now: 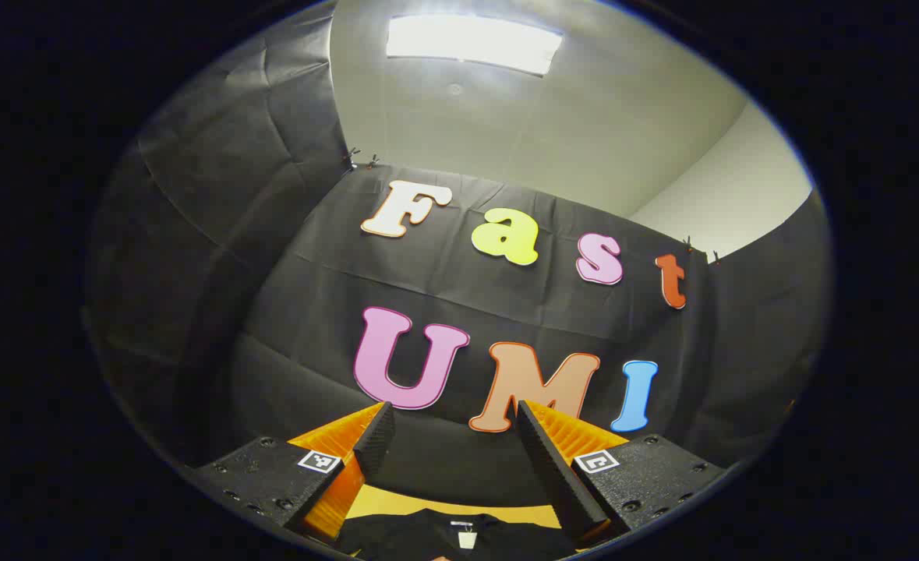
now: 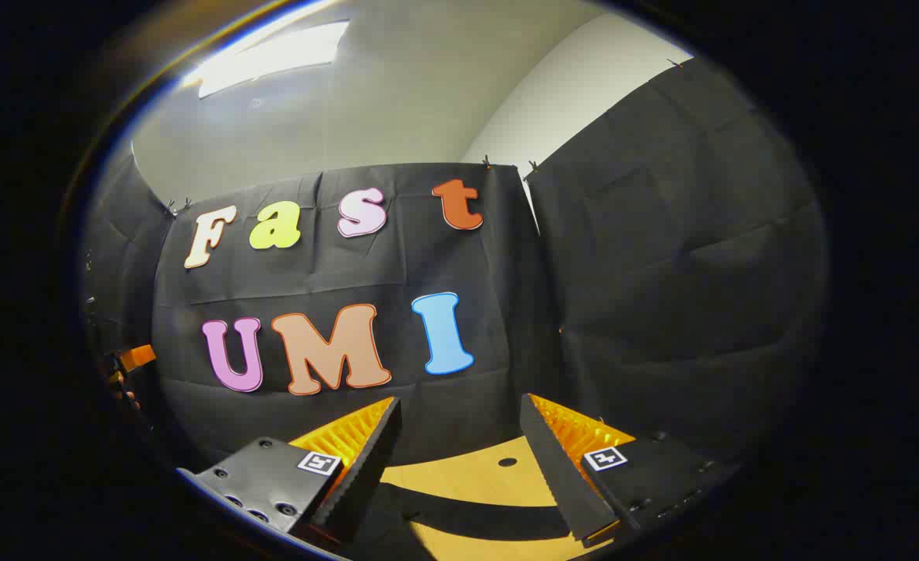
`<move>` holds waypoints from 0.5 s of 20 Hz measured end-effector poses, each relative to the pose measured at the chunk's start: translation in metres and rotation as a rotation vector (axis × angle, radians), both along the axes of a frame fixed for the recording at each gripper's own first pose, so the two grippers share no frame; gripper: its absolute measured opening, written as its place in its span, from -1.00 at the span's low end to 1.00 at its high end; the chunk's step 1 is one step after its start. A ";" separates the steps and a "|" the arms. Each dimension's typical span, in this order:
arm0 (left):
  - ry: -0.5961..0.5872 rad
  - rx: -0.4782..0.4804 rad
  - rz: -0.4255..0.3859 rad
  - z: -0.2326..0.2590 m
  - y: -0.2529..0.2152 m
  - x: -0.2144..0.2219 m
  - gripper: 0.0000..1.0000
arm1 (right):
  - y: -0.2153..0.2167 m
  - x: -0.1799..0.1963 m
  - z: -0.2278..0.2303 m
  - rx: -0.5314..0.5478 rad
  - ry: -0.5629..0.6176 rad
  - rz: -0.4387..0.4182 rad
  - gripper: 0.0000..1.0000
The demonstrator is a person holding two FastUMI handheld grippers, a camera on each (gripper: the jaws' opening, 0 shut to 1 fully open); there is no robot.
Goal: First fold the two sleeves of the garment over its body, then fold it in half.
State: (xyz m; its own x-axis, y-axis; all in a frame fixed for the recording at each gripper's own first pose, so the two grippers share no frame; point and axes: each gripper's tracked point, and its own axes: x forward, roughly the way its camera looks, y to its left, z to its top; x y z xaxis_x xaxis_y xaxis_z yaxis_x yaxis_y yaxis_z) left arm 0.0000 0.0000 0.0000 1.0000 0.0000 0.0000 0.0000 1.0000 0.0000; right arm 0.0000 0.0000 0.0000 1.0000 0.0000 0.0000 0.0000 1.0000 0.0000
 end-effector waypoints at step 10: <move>-0.044 0.040 0.180 0.030 0.047 -0.055 0.83 | 0.017 0.025 0.002 0.041 0.008 0.089 0.94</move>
State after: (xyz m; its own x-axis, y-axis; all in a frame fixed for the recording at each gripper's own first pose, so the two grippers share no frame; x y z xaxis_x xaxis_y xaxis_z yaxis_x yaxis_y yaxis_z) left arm -0.0554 0.0465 0.0300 0.9829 0.1782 0.0471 -0.1799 0.9830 0.0361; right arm 0.0250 0.0166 0.0017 0.9960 0.0892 -0.0065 -0.0889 0.9952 0.0416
